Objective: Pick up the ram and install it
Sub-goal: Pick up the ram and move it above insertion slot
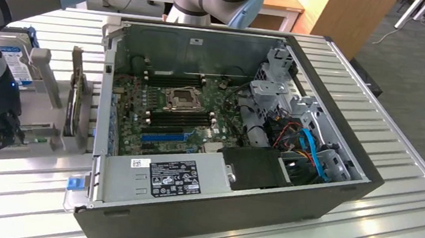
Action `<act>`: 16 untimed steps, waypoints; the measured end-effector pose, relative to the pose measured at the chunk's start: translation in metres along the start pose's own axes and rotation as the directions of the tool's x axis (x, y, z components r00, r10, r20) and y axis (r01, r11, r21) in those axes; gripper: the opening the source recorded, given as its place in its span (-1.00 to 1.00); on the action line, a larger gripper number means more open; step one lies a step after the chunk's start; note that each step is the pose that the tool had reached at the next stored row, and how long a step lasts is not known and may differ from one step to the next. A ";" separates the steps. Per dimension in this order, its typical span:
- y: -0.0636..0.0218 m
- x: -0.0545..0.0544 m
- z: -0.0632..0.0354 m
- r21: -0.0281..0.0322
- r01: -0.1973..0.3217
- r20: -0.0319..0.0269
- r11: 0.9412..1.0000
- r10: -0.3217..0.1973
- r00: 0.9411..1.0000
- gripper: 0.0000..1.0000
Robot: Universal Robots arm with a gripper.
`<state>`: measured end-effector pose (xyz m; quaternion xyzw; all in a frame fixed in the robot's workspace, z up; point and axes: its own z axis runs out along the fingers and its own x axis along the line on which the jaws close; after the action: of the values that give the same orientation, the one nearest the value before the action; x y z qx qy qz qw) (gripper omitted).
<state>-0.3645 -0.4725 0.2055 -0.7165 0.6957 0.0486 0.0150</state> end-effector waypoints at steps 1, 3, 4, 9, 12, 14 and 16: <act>0.0000 0.000 -0.0001 -0.002 0.000 -0.004 1.000 0.000 1.000 -0.76; 0.0000 0.000 -0.0001 -0.005 -0.001 -0.008 1.000 0.001 1.000 -0.76; 0.0001 0.000 -0.0001 -0.005 -0.001 -0.009 1.000 0.001 1.000 -0.76; 0.0001 0.000 -0.0002 -0.005 -0.001 -0.009 1.000 0.001 1.000 -0.76; 0.0000 0.000 -0.0001 -0.005 -0.001 -0.009 1.000 0.001 1.000 -0.76; 0.0000 0.000 -0.0001 -0.005 -0.001 -0.009 1.000 0.001 1.000 -0.76; 0.0000 0.000 -0.0001 -0.005 -0.001 -0.009 1.000 0.001 1.000 -0.76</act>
<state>-0.3645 -0.4721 0.2056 -0.7165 0.6960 0.0472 0.0099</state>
